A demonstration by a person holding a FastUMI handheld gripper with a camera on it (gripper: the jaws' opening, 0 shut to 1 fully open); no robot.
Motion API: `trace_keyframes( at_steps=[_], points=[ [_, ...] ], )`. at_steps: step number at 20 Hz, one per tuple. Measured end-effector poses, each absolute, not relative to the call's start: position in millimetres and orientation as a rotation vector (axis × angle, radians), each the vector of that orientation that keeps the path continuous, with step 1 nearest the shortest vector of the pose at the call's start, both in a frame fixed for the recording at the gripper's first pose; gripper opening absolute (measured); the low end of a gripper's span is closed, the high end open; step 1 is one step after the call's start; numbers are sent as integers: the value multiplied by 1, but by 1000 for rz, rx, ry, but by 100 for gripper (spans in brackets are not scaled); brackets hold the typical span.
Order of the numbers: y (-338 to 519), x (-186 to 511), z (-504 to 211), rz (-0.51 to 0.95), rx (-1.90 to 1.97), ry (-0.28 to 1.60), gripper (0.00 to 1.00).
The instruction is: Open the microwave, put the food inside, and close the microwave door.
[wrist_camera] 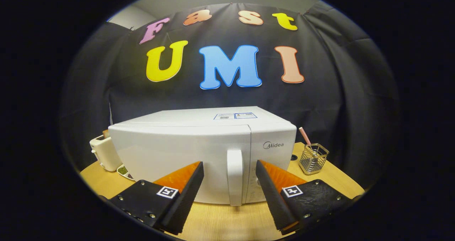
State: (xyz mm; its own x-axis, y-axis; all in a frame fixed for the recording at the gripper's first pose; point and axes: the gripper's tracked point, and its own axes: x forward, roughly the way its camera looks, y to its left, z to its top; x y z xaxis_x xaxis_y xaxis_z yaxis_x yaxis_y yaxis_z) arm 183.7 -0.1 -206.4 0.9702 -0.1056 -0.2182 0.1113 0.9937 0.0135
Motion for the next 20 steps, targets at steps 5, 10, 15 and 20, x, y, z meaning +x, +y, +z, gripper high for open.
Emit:
trace_keyframes(
  at_steps=[5, 10, 15, 20],
  points=[
    [-7, 196, -212, -130, 9, 231, 64],
    [-7, 196, -216, -150, 64, 221, 28],
    [-2, 186, -217, -172, 79, 225, 9],
    [13, 142, -213, -157, 5, 179, 9]
  ],
)
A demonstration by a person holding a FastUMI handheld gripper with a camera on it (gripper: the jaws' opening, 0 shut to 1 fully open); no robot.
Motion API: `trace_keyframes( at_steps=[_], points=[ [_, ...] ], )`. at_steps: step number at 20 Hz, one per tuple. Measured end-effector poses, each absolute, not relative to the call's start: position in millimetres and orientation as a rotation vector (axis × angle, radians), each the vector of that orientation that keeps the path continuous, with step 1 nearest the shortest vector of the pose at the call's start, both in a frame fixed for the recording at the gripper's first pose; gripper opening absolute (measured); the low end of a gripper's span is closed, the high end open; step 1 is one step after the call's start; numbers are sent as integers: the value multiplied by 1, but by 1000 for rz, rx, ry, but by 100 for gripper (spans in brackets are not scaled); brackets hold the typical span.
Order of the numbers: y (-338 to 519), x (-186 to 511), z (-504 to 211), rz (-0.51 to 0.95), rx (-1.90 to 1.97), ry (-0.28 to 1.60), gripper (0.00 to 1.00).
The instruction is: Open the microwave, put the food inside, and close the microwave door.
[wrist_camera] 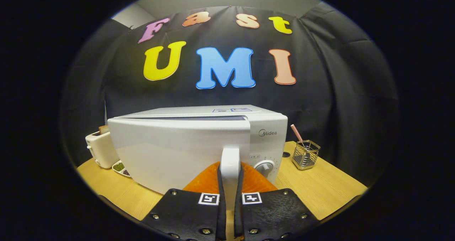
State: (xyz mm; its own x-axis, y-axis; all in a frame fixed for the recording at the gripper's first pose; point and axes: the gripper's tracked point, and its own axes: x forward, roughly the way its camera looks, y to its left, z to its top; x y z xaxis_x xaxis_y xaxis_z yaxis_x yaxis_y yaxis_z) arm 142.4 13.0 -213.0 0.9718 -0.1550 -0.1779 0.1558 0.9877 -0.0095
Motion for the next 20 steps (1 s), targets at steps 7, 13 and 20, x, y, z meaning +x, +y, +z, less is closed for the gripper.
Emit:
trace_keyframes(
  at_steps=[7, 13, 20],
  points=[
    [47, 91, -212, -80, 51, 178, 21],
    [83, 45, -212, 57, 46, 175, 25],
    [134, -2, -214, 190, 16, 181, 26]
  ],
)
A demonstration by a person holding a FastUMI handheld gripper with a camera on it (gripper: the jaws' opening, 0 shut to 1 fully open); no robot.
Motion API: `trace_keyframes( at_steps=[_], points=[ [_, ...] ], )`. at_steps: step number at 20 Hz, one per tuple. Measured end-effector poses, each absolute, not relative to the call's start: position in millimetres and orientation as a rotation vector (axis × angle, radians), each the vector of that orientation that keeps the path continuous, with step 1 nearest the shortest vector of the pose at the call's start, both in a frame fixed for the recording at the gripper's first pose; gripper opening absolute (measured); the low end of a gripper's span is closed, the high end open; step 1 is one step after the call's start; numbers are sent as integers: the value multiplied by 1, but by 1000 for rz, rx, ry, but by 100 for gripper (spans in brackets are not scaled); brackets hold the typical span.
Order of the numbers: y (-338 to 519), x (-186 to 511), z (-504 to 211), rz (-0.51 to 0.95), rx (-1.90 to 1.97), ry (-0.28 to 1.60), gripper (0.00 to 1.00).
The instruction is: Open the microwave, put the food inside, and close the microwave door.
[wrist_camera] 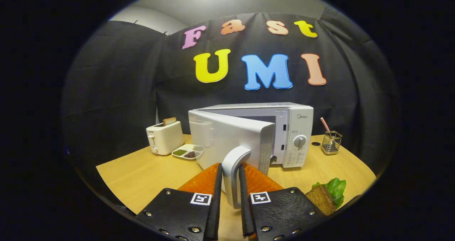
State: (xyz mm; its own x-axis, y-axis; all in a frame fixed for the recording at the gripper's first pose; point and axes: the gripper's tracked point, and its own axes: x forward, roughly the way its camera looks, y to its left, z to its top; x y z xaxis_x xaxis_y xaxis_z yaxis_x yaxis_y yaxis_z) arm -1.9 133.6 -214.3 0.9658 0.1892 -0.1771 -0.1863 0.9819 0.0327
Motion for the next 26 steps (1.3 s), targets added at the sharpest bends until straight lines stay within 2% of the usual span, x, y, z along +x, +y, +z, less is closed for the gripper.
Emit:
trace_keyframes(
  at_steps=[10, 19, 23, 26],
  points=[
    [228, -52, -223, 418, 18, 234, 26],
    [304, -74, -226, 545, 26, 251, 27],
    [351, -73, -226, 618, 35, 249, 20],
    [385, -70, -226, 667, 33, 244, 21]
  ],
)
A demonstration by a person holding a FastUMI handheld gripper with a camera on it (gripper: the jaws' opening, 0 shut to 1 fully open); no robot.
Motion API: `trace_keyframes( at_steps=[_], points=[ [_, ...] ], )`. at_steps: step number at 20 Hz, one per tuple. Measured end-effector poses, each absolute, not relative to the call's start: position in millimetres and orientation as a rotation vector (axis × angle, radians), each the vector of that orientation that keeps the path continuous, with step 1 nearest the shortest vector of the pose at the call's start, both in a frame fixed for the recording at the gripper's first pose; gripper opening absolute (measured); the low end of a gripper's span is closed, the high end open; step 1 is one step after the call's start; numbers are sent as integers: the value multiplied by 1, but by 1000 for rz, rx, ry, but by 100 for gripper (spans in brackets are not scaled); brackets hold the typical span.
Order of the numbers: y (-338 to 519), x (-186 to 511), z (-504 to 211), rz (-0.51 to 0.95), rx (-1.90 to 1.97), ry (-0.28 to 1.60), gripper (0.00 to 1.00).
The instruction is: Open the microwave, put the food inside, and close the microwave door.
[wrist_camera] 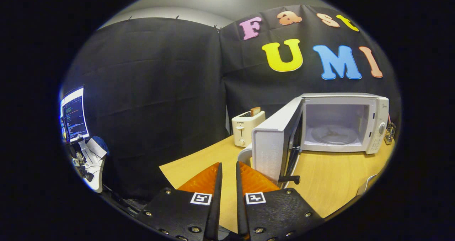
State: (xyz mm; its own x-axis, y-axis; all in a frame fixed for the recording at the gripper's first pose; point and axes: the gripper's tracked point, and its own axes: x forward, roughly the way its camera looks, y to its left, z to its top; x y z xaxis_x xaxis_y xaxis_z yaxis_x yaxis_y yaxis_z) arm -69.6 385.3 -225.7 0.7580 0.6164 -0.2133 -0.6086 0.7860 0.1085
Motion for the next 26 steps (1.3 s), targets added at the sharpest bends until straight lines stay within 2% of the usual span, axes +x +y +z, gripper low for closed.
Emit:
trace_keyframes(
  at_steps=[10, 13, 14, 17, 21, 26],
  points=[
    [465, -55, -223, 800, 46, 210, 23],
    [470, -73, -203, 874, 91, 194, 38],
    [469, -82, -195, 896, 97, 186, 49],
    [445, -108, -167, 937, 112, 161, 95],
    [380, -116, -129, 878, 147, 108, 95],
    [247, -74, -102, 609, 101, 21, 95]
  ],
)
